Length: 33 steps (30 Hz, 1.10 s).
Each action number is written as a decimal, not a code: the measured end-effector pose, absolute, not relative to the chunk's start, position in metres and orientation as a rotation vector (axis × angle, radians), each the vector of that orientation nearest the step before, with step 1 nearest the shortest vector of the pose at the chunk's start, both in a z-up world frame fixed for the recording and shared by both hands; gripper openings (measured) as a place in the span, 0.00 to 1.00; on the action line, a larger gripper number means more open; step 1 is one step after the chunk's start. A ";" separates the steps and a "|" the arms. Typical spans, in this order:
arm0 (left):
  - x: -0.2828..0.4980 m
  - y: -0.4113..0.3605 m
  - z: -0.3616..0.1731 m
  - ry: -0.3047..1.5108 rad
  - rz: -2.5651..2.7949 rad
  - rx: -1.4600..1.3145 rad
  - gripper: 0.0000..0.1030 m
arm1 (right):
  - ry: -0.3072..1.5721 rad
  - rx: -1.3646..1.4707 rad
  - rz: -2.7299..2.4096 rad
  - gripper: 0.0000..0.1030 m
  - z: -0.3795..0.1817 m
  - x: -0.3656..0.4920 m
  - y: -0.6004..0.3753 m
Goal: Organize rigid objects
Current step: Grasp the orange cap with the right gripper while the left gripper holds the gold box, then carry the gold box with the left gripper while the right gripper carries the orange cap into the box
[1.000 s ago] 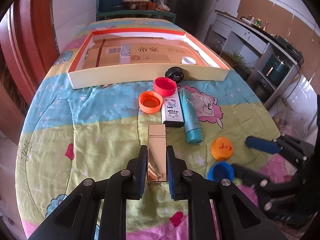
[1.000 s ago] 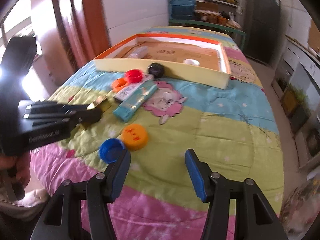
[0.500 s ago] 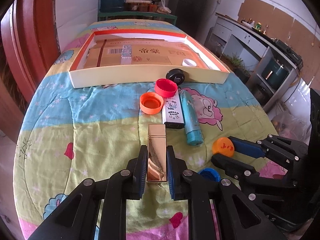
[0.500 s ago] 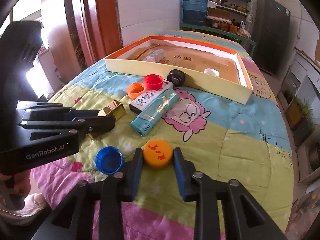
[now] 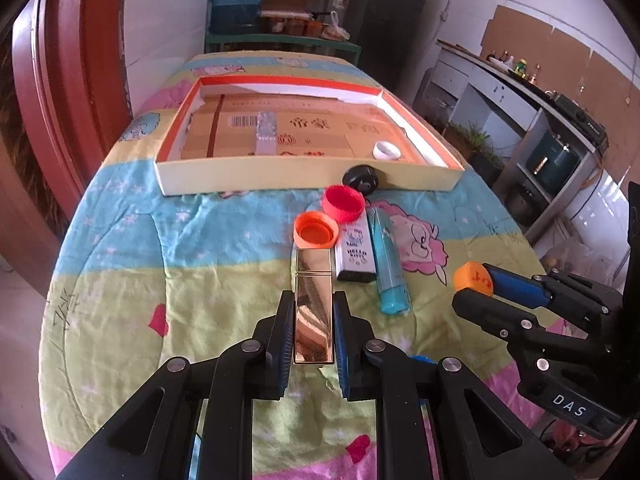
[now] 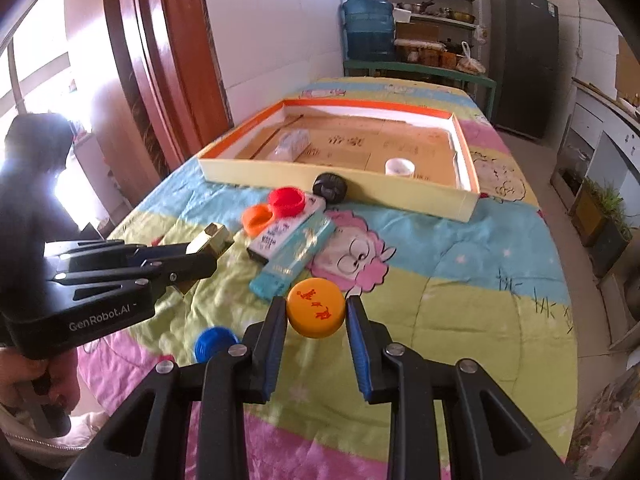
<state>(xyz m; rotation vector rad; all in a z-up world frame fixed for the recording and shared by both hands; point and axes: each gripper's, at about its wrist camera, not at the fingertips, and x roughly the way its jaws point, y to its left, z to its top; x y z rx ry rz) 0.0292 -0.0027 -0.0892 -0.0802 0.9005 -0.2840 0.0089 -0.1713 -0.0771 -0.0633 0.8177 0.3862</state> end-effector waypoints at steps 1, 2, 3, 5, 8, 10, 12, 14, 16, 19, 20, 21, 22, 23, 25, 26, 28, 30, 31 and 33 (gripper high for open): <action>0.031 -0.003 -0.088 0.898 -0.283 -0.080 0.18 | 0.815 -0.061 0.385 0.30 -0.076 0.010 -0.172; 0.032 -0.003 -0.087 0.894 -0.282 -0.080 0.18 | 0.814 -0.061 0.385 0.30 -0.075 0.012 -0.172; 0.034 -0.003 -0.085 0.889 -0.282 -0.080 0.18 | 0.811 -0.061 0.386 0.30 -0.074 0.013 -0.172; 0.037 -0.003 -0.082 0.883 -0.282 -0.076 0.18 | 0.802 -0.065 0.387 0.30 -0.071 0.016 -0.171; 0.042 -0.004 -0.080 0.876 -0.283 -0.075 0.18 | 0.793 -0.067 0.390 0.30 -0.068 0.020 -0.170; 0.046 -0.005 -0.077 0.870 -0.284 -0.075 0.18 | 0.789 -0.067 0.392 0.30 -0.066 0.023 -0.170; 0.051 -0.006 -0.074 0.863 -0.286 -0.075 0.18 | 0.784 -0.067 0.394 0.30 -0.065 0.027 -0.169; 0.056 -0.007 -0.072 0.857 -0.285 -0.076 0.18 | 0.781 -0.069 0.395 0.30 -0.063 0.031 -0.169; 0.061 -0.007 -0.071 0.851 -0.284 -0.079 0.18 | 0.774 -0.071 0.392 0.30 -0.061 0.036 -0.167; 0.070 -0.005 -0.067 0.837 -0.279 -0.078 0.18 | 0.764 -0.067 0.386 0.30 -0.059 0.044 -0.169; 0.074 -0.004 -0.065 0.830 -0.274 -0.080 0.18 | 0.762 -0.064 0.385 0.30 -0.058 0.047 -0.169; 0.079 -0.002 -0.063 0.824 -0.268 -0.082 0.18 | 0.759 -0.062 0.383 0.30 -0.057 0.050 -0.169; 0.083 0.000 -0.061 0.819 -0.262 -0.084 0.18 | 0.755 -0.061 0.382 0.30 -0.055 0.054 -0.169; 0.087 0.002 -0.060 0.814 -0.256 -0.086 0.18 | 0.752 -0.061 0.382 0.30 -0.054 0.057 -0.169; 0.096 0.006 -0.058 0.809 -0.246 -0.087 0.18 | 0.742 -0.064 0.381 0.30 -0.051 0.063 -0.168; 0.098 0.006 -0.057 0.808 -0.242 -0.089 0.18 | 0.738 -0.065 0.381 0.30 -0.050 0.065 -0.167; 0.107 0.010 -0.055 0.805 -0.232 -0.093 0.18 | 0.730 -0.065 0.383 0.30 -0.048 0.072 -0.166; 0.115 0.013 -0.053 0.798 -0.221 -0.096 0.18 | 0.723 -0.068 0.381 0.30 -0.046 0.078 -0.165; 0.118 0.015 -0.052 0.795 -0.216 -0.098 0.18 | 0.719 -0.070 0.379 0.30 -0.044 0.082 -0.165; 0.127 0.018 -0.050 0.789 -0.208 -0.100 0.18 | 0.714 -0.066 0.379 0.30 -0.042 0.089 -0.164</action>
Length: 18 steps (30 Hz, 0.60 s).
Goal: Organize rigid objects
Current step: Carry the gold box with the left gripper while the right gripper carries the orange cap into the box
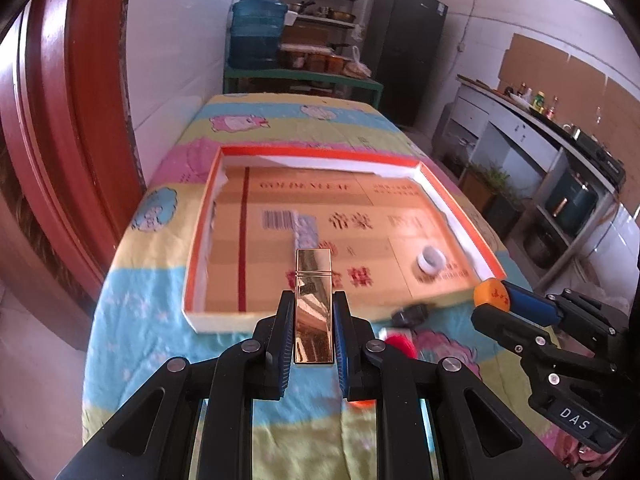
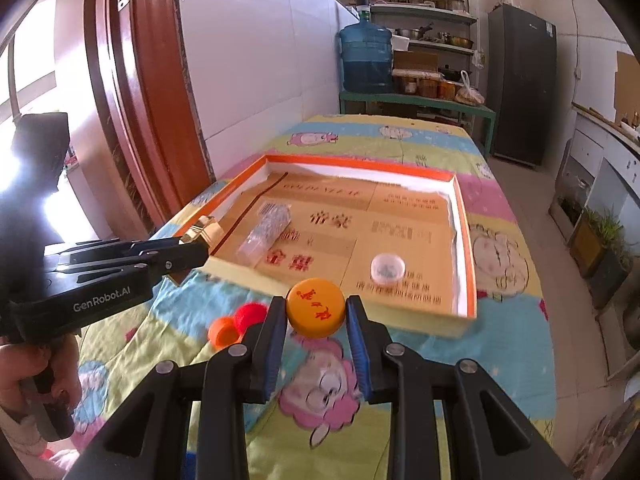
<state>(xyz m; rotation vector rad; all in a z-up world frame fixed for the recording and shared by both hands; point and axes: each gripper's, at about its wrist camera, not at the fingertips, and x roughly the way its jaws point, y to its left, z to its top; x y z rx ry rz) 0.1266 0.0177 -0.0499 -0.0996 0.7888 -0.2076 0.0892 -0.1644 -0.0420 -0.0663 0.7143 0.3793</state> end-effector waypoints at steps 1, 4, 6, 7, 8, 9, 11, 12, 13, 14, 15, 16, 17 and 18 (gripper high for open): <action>0.129 0.018 -0.049 0.788 -0.204 -0.100 0.18 | 0.714 -0.060 0.383 0.30 -0.040 0.094 -0.164; 0.141 0.022 -0.049 0.786 -0.190 -0.103 0.18 | 0.719 -0.042 0.390 0.30 -0.037 0.108 -0.164; 0.150 0.024 -0.049 0.790 -0.181 -0.103 0.18 | 0.720 -0.036 0.393 0.30 -0.035 0.116 -0.163; 0.151 0.023 -0.049 0.790 -0.178 -0.102 0.18 | 0.718 -0.035 0.394 0.30 -0.034 0.120 -0.162; 0.155 0.024 -0.049 0.791 -0.176 -0.100 0.18 | 0.715 -0.036 0.394 0.30 -0.034 0.124 -0.162; 0.159 0.024 -0.050 0.792 -0.172 -0.097 0.18 | 0.712 -0.041 0.394 0.30 -0.033 0.128 -0.160; 0.168 0.025 -0.052 0.801 -0.163 -0.102 0.18 | 0.711 -0.050 0.391 0.30 -0.033 0.134 -0.156; 0.172 0.026 -0.054 0.808 -0.162 -0.113 0.18 | 0.712 -0.053 0.389 0.30 -0.033 0.139 -0.154; 0.174 0.027 -0.056 0.813 -0.161 -0.120 0.18 | 0.715 -0.053 0.391 0.30 -0.034 0.143 -0.153; 0.178 0.028 -0.059 0.820 -0.159 -0.129 0.18 | 0.719 -0.051 0.392 0.30 -0.035 0.146 -0.153; 0.181 0.028 -0.061 0.824 -0.155 -0.131 0.18 | 0.723 -0.049 0.392 0.30 -0.036 0.149 -0.152; 0.182 0.028 -0.062 0.826 -0.152 -0.130 0.18 | 0.726 -0.047 0.392 0.30 -0.038 0.153 -0.151; 0.185 0.028 -0.064 0.829 -0.149 -0.128 0.18 | 0.730 -0.045 0.392 0.30 -0.039 0.156 -0.150; 0.188 0.028 -0.066 0.831 -0.145 -0.126 0.18 | 0.734 -0.044 0.392 0.30 -0.041 0.159 -0.149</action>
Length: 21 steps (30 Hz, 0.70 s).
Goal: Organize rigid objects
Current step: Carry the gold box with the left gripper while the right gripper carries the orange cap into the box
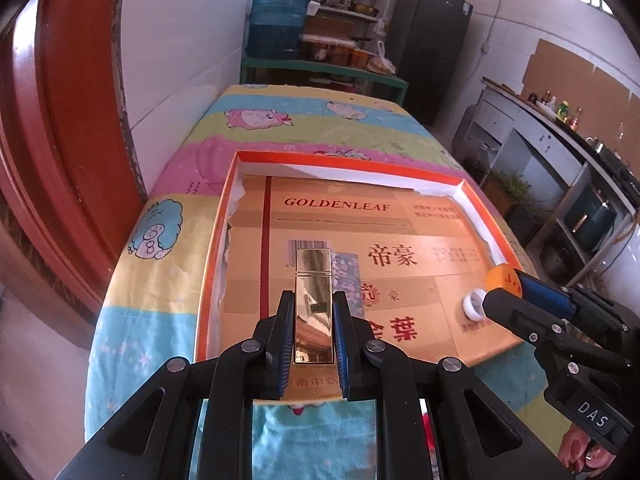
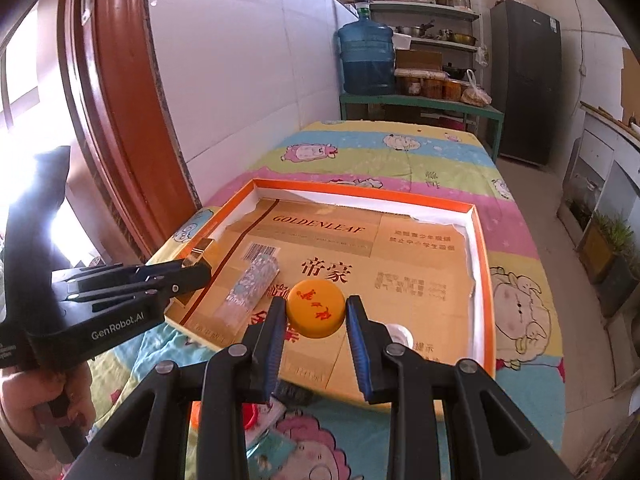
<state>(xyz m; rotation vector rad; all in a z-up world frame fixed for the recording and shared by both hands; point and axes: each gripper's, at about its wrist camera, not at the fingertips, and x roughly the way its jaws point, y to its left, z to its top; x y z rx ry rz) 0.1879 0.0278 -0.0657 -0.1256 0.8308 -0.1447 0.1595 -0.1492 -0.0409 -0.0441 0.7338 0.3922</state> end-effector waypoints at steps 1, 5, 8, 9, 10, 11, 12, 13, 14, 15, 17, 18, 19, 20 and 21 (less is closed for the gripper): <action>0.191 0.028 -0.067 0.834 -0.141 -0.123 0.18 | 0.738 -0.043 0.394 0.30 -0.043 0.162 -0.149; 0.201 0.027 -0.071 0.843 -0.133 -0.113 0.18 | 0.752 -0.042 0.393 0.30 -0.048 0.174 -0.145; 0.208 0.025 -0.075 0.851 -0.129 -0.108 0.18 | 0.765 -0.042 0.388 0.30 -0.053 0.185 -0.143; 0.211 0.025 -0.076 0.854 -0.129 -0.108 0.18 | 0.772 -0.042 0.385 0.30 -0.055 0.188 -0.143; 0.211 0.024 -0.077 0.856 -0.128 -0.107 0.18 | 0.779 -0.042 0.382 0.30 -0.058 0.191 -0.142; 0.213 0.024 -0.078 0.859 -0.126 -0.106 0.18 | 0.786 -0.040 0.380 0.30 -0.060 0.193 -0.142; 0.215 0.024 -0.080 0.862 -0.124 -0.104 0.18 | 0.795 -0.039 0.378 0.30 -0.063 0.196 -0.141; 0.215 0.023 -0.082 0.865 -0.122 -0.104 0.18 | 0.806 -0.038 0.374 0.30 -0.066 0.199 -0.141; 0.216 0.023 -0.083 0.868 -0.121 -0.104 0.18 | 0.814 -0.037 0.372 0.30 -0.068 0.201 -0.141; 0.218 0.023 -0.085 0.872 -0.120 -0.103 0.18 | 0.821 -0.034 0.372 0.30 -0.070 0.203 -0.142; 0.220 0.024 -0.086 0.875 -0.115 -0.102 0.18 | 0.831 -0.025 0.374 0.30 -0.075 0.206 -0.143; 0.220 0.023 -0.087 0.876 -0.114 -0.101 0.18 | 0.834 -0.023 0.375 0.30 -0.076 0.207 -0.143; 0.221 0.023 -0.087 0.877 -0.113 -0.101 0.18 | 0.836 -0.021 0.376 0.30 -0.077 0.208 -0.143; 0.222 0.023 -0.088 0.878 -0.112 -0.101 0.18 | 0.837 -0.021 0.378 0.30 -0.077 0.209 -0.143; 0.222 0.023 -0.088 0.878 -0.112 -0.101 0.18 | 0.838 -0.022 0.380 0.30 -0.078 0.209 -0.143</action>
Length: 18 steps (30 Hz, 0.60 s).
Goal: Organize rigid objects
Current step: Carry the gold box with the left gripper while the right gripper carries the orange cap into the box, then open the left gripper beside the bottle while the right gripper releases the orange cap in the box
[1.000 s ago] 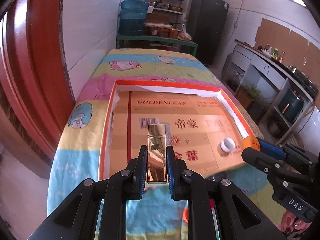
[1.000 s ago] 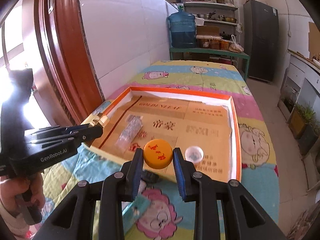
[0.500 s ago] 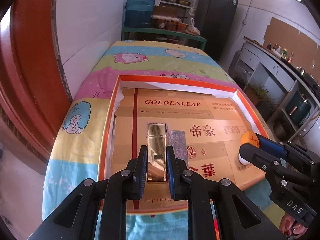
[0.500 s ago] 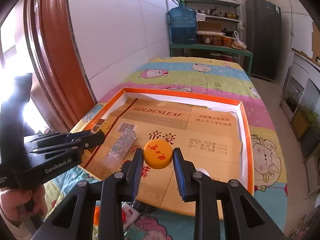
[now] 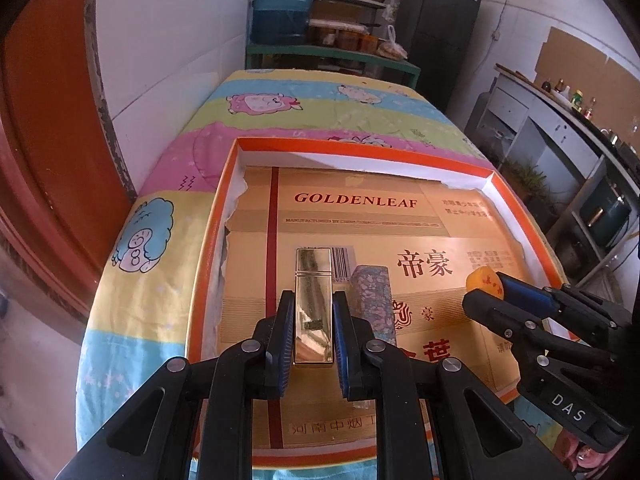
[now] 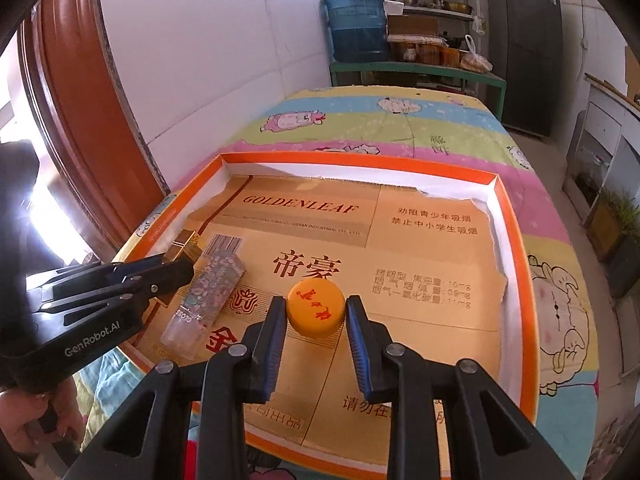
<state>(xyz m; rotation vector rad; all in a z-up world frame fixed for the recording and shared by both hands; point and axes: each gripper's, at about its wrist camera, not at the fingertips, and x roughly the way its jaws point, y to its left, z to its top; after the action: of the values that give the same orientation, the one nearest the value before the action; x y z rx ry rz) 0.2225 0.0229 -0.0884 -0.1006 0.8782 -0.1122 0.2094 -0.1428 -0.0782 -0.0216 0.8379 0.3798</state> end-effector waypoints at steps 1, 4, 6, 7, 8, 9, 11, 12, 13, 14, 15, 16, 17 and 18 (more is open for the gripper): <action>0.223 0.023 -0.089 0.878 -0.111 -0.099 0.18 | 0.838 -0.022 0.381 0.30 -0.079 0.210 -0.143; 0.224 0.022 -0.090 0.879 -0.108 -0.096 0.18 | 0.837 -0.025 0.384 0.30 -0.079 0.212 -0.142; 0.226 0.021 -0.092 0.882 -0.108 -0.094 0.18 | 0.838 -0.027 0.384 0.30 -0.080 0.213 -0.142; 0.226 0.021 -0.093 0.883 -0.108 -0.093 0.18 | 0.841 -0.028 0.383 0.30 -0.081 0.214 -0.142; 0.227 0.021 -0.093 0.885 -0.109 -0.092 0.18 | 0.844 -0.029 0.382 0.30 -0.082 0.215 -0.143; 0.228 0.020 -0.095 0.888 -0.110 -0.093 0.18 | 0.848 -0.030 0.380 0.30 -0.083 0.216 -0.143; 0.229 0.020 -0.097 0.895 -0.115 -0.097 0.18 | 0.857 -0.030 0.380 0.30 -0.086 0.217 -0.142; 0.230 0.020 -0.099 0.900 -0.117 -0.100 0.18 | 0.861 -0.030 0.380 0.30 -0.087 0.218 -0.142; 0.231 0.020 -0.099 0.898 -0.117 -0.099 0.18 | 0.863 -0.032 0.380 0.30 -0.088 0.219 -0.141; 0.231 0.019 -0.100 0.896 -0.117 -0.097 0.18 | 0.866 -0.034 0.379 0.30 -0.089 0.219 -0.141; 0.232 0.019 -0.100 0.894 -0.118 -0.097 0.18 | 0.867 -0.037 0.378 0.30 -0.091 0.219 -0.140; 0.232 0.020 -0.100 0.893 -0.120 -0.099 0.18 | 0.866 -0.040 0.377 0.30 -0.091 0.219 -0.140; 0.232 0.020 -0.100 0.894 -0.122 -0.101 0.18 | 0.864 -0.043 0.377 0.30 -0.091 0.219 -0.140; 0.233 0.020 -0.100 0.893 -0.126 -0.105 0.19 | 0.862 -0.048 0.376 0.30 -0.091 0.219 -0.139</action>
<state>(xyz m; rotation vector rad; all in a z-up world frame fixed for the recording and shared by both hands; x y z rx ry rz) 0.2326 0.0204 -0.1003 -0.1052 0.8933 -0.1262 0.2188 -0.1391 -0.0914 -0.0482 0.8618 0.3758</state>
